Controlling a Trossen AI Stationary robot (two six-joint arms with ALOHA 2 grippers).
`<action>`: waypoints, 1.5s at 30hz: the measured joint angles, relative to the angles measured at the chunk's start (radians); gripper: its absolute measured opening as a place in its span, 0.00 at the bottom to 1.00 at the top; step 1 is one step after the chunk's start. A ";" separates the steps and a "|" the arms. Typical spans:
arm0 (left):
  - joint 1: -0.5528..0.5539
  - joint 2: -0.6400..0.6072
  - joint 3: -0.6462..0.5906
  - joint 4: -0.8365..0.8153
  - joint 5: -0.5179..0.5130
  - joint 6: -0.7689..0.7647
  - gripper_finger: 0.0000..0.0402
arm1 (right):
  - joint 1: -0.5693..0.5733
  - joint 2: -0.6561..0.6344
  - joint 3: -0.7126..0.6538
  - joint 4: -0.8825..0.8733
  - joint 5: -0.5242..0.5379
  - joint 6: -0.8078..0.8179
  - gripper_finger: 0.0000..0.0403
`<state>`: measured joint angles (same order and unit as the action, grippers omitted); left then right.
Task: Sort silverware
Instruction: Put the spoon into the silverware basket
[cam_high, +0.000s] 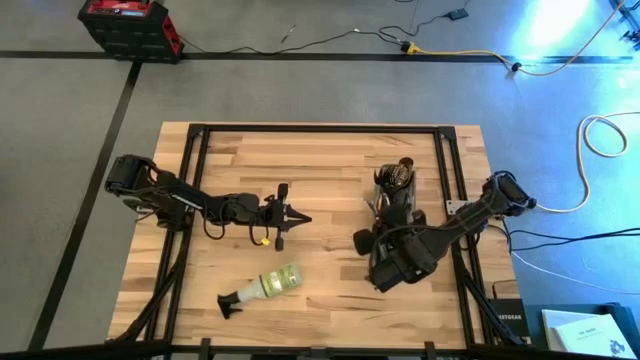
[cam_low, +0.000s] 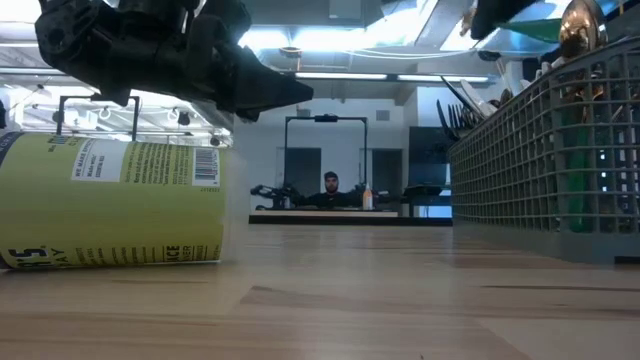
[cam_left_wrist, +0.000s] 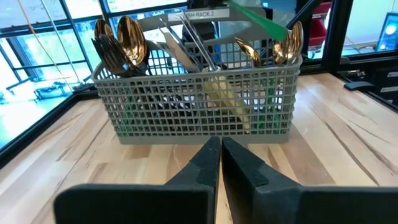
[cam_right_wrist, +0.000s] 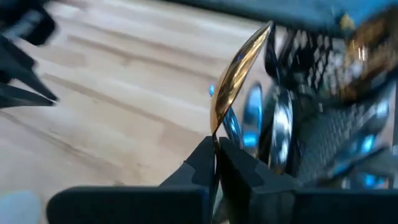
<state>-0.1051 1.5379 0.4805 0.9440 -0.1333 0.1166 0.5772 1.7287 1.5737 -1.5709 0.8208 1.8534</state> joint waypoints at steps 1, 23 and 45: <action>0.000 0.000 0.000 0.000 0.000 0.005 0.00 | 0.008 0.001 0.000 0.000 0.033 -0.018 0.00; 0.003 0.072 0.000 -0.031 0.000 0.117 0.00 | 0.224 0.022 -0.310 -0.001 0.452 0.347 0.00; 0.040 0.073 0.000 0.054 0.071 0.068 0.00 | 0.390 0.024 -0.448 0.006 0.616 0.236 0.10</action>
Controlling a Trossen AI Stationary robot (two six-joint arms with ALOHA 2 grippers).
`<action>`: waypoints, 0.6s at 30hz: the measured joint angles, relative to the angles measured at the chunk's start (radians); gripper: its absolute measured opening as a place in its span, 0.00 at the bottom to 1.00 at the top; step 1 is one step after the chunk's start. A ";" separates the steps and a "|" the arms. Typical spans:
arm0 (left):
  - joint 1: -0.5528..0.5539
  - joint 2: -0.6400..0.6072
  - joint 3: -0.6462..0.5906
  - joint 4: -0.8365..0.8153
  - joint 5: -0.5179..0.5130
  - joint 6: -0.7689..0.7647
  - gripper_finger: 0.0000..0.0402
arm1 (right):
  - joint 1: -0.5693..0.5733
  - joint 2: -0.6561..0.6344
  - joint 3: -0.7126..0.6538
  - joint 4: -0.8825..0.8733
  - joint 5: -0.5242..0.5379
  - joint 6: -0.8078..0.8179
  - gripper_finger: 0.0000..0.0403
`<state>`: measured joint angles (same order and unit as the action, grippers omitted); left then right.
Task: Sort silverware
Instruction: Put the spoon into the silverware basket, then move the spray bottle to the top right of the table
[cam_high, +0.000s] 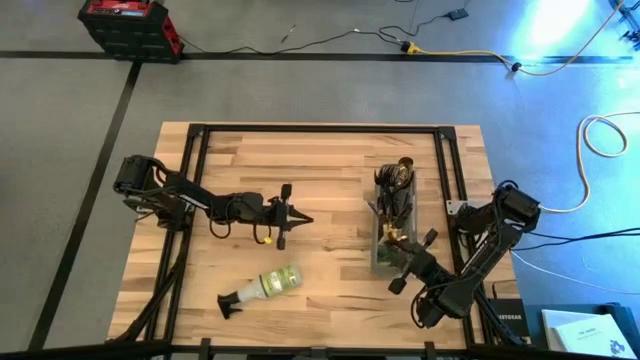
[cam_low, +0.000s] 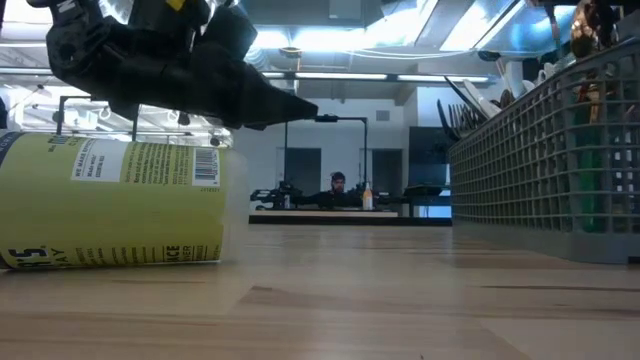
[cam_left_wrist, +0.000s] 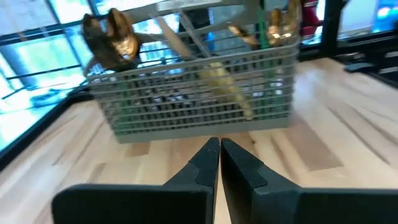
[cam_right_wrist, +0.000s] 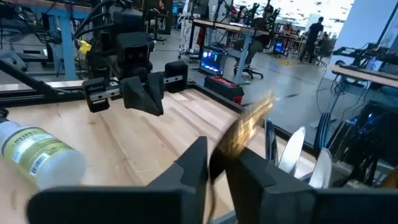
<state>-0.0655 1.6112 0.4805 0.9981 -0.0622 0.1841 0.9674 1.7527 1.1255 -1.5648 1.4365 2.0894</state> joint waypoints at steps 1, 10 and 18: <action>-0.002 0.000 0.000 -0.002 0.006 -0.005 0.00 | 0.003 0.000 0.000 0.005 0.000 0.002 0.13; -0.021 0.000 0.000 -0.012 0.007 -0.007 0.00 | 0.002 -0.001 0.063 -0.006 0.023 -0.062 0.32; -0.043 -0.088 -0.001 0.012 0.036 -0.027 0.00 | 0.001 -0.005 0.256 -0.006 -0.098 -0.480 0.38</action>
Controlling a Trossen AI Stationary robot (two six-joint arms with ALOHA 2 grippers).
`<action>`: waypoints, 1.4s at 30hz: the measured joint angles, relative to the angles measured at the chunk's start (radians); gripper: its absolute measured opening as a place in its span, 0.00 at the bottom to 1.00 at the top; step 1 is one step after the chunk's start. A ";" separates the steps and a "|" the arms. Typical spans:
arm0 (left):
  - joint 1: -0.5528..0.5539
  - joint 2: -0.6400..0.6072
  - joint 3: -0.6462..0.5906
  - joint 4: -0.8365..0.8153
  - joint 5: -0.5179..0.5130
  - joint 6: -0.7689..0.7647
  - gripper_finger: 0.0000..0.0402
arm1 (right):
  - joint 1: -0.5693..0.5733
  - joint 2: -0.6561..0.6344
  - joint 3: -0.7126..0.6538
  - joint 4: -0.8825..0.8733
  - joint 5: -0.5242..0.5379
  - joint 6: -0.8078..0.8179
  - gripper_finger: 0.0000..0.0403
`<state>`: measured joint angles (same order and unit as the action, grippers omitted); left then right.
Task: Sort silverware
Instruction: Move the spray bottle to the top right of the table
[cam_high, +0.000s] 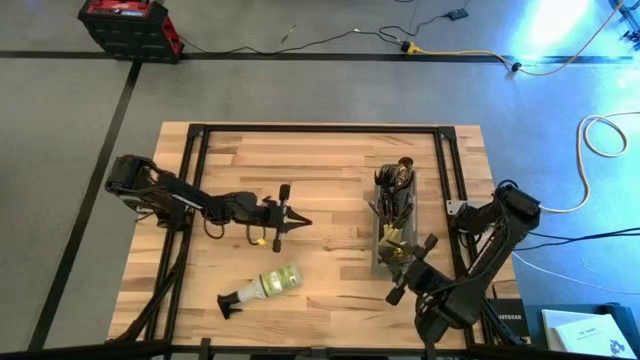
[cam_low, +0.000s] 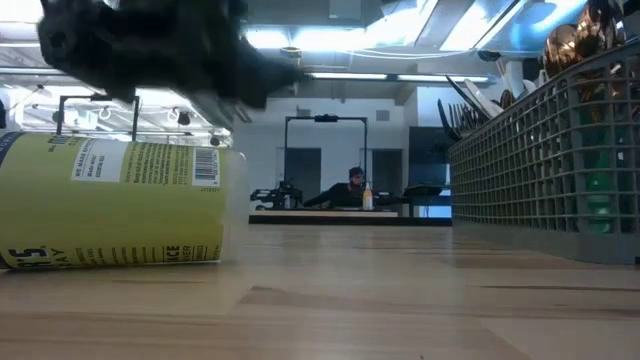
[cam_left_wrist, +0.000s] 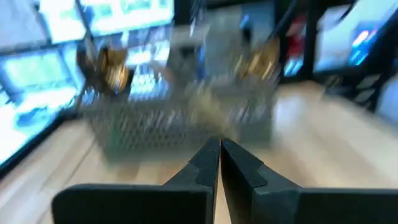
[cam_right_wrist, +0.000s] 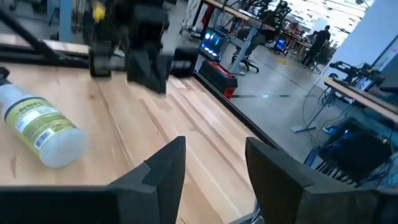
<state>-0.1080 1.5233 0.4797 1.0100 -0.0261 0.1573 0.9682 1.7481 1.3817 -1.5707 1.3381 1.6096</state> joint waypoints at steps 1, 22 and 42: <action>-0.011 -0.036 0.001 -0.014 0.030 -0.013 0.00 | 0.000 0.000 0.028 0.000 -0.005 -0.045 0.38; -0.476 -0.347 0.000 -0.545 -0.167 -0.102 0.37 | -0.274 -0.001 0.254 0.825 -0.579 -1.476 0.38; -0.595 -0.362 0.000 -0.829 -0.339 -0.397 0.70 | -0.637 0.249 0.254 1.247 -1.162 -1.934 0.64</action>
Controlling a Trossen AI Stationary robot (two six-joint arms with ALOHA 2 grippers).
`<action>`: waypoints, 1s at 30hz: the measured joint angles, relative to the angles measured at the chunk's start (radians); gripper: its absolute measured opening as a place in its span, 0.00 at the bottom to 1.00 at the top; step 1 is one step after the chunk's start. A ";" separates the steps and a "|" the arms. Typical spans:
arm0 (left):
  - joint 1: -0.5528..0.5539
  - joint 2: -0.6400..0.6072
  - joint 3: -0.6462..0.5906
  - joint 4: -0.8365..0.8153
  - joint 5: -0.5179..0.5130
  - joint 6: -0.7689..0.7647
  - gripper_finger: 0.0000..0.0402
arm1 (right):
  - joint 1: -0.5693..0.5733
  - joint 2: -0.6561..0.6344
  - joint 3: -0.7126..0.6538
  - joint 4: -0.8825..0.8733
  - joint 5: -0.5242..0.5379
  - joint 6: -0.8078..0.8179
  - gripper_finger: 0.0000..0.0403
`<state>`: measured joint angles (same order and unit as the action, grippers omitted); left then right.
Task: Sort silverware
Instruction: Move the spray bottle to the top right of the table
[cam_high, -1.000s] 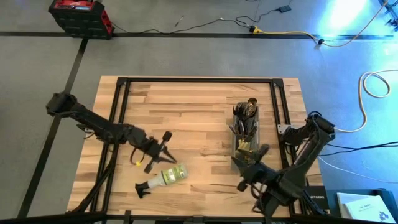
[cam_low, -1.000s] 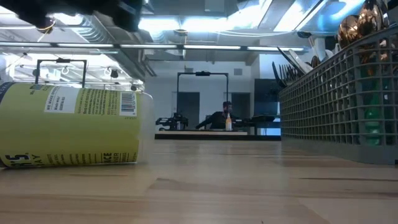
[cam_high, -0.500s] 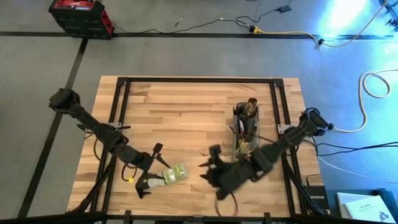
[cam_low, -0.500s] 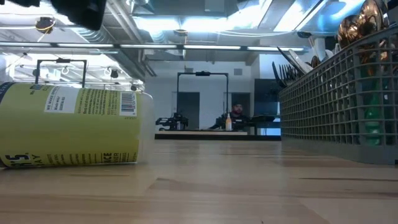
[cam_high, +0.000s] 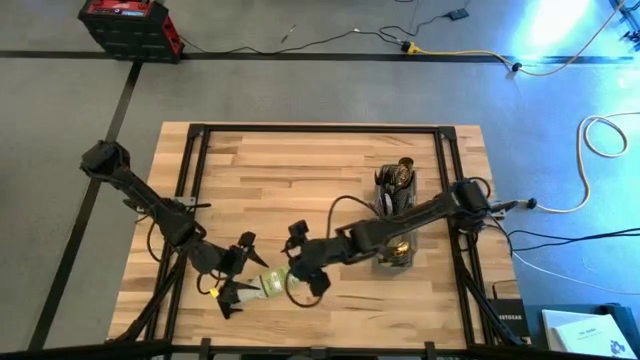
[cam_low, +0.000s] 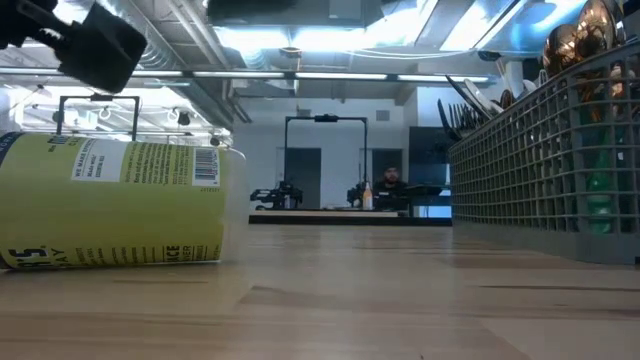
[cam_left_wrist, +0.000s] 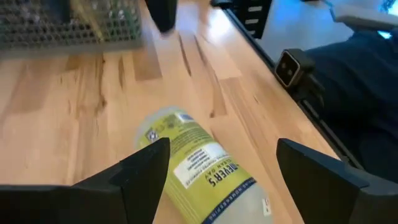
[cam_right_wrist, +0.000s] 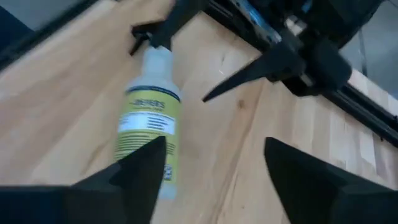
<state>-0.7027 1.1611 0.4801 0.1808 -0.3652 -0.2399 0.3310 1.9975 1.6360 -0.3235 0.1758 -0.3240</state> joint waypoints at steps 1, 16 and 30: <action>-0.007 0.001 0.000 -0.006 -0.004 -0.022 0.70 | -0.010 0.016 0.000 0.020 -0.013 0.001 0.69; -0.083 0.001 0.000 -0.287 -0.311 -0.278 0.70 | -0.052 0.141 -0.001 0.214 -0.348 0.294 0.98; -0.081 0.001 -0.109 -0.241 -0.421 -0.436 0.70 | -0.076 0.240 0.000 0.222 -0.353 0.317 0.98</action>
<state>-0.7837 1.1622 0.3710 -0.0600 -0.7865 -0.6762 0.2549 2.2378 1.6359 -0.1017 -0.1768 -0.0066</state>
